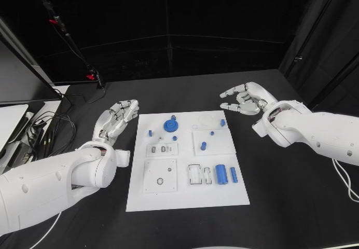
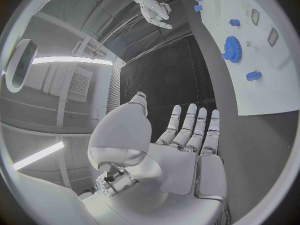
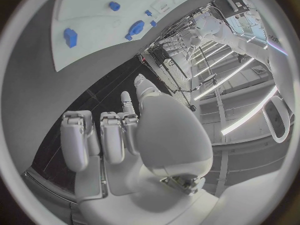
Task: Assemble the parts on the task board
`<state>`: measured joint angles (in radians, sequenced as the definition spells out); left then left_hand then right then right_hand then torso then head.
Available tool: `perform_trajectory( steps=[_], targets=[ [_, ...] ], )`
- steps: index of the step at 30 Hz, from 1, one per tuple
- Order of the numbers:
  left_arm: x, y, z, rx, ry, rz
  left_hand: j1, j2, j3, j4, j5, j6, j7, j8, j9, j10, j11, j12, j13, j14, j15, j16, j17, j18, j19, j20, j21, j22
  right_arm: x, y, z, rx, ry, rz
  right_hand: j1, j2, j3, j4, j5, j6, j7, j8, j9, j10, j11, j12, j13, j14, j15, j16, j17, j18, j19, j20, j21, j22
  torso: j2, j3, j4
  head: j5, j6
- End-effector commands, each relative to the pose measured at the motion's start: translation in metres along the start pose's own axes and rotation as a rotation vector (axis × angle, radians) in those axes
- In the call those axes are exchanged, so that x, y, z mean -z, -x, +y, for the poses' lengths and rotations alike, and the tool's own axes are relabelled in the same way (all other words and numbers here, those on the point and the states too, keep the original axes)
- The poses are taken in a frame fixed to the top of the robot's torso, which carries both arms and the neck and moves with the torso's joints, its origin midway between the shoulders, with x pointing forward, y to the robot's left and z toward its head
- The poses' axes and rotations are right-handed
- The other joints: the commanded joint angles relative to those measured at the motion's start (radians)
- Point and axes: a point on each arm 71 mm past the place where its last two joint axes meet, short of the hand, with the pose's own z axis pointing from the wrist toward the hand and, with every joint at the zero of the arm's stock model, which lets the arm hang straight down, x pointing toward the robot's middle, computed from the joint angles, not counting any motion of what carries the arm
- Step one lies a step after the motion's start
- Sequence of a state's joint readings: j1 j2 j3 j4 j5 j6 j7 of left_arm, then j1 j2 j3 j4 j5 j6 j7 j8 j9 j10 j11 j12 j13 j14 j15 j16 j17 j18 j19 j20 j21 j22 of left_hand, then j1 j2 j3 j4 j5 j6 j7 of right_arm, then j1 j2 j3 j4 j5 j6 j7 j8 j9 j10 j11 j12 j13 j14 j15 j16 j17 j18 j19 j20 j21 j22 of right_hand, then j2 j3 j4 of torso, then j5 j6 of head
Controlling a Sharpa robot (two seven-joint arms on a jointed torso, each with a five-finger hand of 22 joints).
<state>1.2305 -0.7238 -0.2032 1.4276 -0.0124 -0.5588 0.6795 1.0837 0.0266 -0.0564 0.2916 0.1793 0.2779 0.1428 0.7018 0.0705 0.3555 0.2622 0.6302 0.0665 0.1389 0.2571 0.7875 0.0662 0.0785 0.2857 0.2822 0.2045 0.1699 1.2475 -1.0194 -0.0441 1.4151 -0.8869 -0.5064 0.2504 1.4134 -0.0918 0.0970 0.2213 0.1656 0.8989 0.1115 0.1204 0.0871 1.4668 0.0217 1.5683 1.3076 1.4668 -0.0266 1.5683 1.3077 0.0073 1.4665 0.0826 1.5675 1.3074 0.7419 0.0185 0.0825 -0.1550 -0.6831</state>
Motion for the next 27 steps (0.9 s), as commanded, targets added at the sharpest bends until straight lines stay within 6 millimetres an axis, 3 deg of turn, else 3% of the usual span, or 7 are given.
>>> perform_trajectory(
  steps=[1,4,11,22,27],
  targets=[
    [0.002,-0.001,-0.018,0.003,-0.26,0.009,0.002,0.008,-0.004,0.0,0.004,0.006,0.154,0.006,-0.002,0.006,0.0,0.005,-0.001,0.004,0.004,0.006,-0.001,0.017,0.003,0.004,0.006,0.002,0.004,-0.003,-0.01,0.054,-0.031,0.05,0.01,0.002,-0.002,-0.008,-0.011,-0.012,-0.001,-0.009,-0.003,0.104,0.008,0.003,0.263,0.104,0.006,0.002,0.263,-0.007,0.104,0.007,0.003,0.263,0.001,-0.0013,0.0024,-0.011,0.002],
    [0.003,-0.001,-0.018,0.003,-0.259,0.009,0.002,0.008,-0.004,0.0,0.004,0.006,0.154,0.006,-0.002,0.006,0.0,0.005,-0.001,0.004,0.004,0.006,-0.001,0.017,0.003,0.004,0.006,0.002,0.01,-0.009,-0.022,0.085,-0.056,0.08,0.016,-0.01,-0.01,-0.01,-0.022,-0.018,-0.007,-0.016,-0.006,0.104,0.005,0.003,0.263,0.104,0.005,0.002,0.263,-0.007,0.104,0.008,0.003,0.263,0.001,-0.0017,0.003,-0.011,0.0],
    [0.004,0.001,-0.017,0.001,-0.256,0.005,0.002,0.008,-0.004,0.0,0.004,0.006,0.154,0.006,-0.002,0.006,0.0,0.005,-0.001,0.004,0.004,0.006,-0.001,0.017,0.003,0.004,0.006,0.002,0.013,-0.022,-0.037,0.133,-0.084,0.138,0.029,-0.015,-0.011,-0.013,-0.035,-0.018,-0.009,-0.019,-0.007,0.104,0.002,0.003,0.263,0.104,0.003,0.002,0.263,-0.007,0.104,0.007,0.003,0.263,0.002,-0.0017,0.0058,-0.011,-0.003],
    [0.004,0.003,-0.017,-0.001,-0.252,0.003,0.002,0.008,-0.004,0.0,0.004,0.006,0.154,0.006,-0.002,0.006,0.0,0.005,-0.001,0.004,0.004,0.006,-0.001,0.017,0.003,0.004,0.006,0.002,0.01,-0.031,-0.044,0.154,-0.12,0.161,0.031,-0.014,-0.012,-0.01,-0.038,-0.023,-0.01,-0.023,-0.008,0.104,0.001,0.003,0.263,0.104,0.002,0.002,0.263,-0.007,0.104,0.007,0.003,0.263,0.001,-0.0033,0.0043,-0.003,-0.009],
    [0.004,0.003,-0.016,0.001,-0.251,0.004,0.002,0.008,-0.004,0.0,0.004,0.006,0.154,0.006,-0.002,0.006,0.0,0.005,-0.001,0.004,0.004,0.006,-0.001,0.017,0.003,0.004,0.006,0.002,0.008,-0.033,-0.044,0.158,-0.147,0.151,0.036,-0.009,-0.01,-0.009,-0.037,-0.028,-0.011,-0.027,-0.01,0.104,0.001,0.003,0.263,0.104,0.002,0.002,0.263,-0.007,0.104,0.006,0.003,0.263,0.001,-0.0023,0.0055,-0.003,-0.011]
  ],
)
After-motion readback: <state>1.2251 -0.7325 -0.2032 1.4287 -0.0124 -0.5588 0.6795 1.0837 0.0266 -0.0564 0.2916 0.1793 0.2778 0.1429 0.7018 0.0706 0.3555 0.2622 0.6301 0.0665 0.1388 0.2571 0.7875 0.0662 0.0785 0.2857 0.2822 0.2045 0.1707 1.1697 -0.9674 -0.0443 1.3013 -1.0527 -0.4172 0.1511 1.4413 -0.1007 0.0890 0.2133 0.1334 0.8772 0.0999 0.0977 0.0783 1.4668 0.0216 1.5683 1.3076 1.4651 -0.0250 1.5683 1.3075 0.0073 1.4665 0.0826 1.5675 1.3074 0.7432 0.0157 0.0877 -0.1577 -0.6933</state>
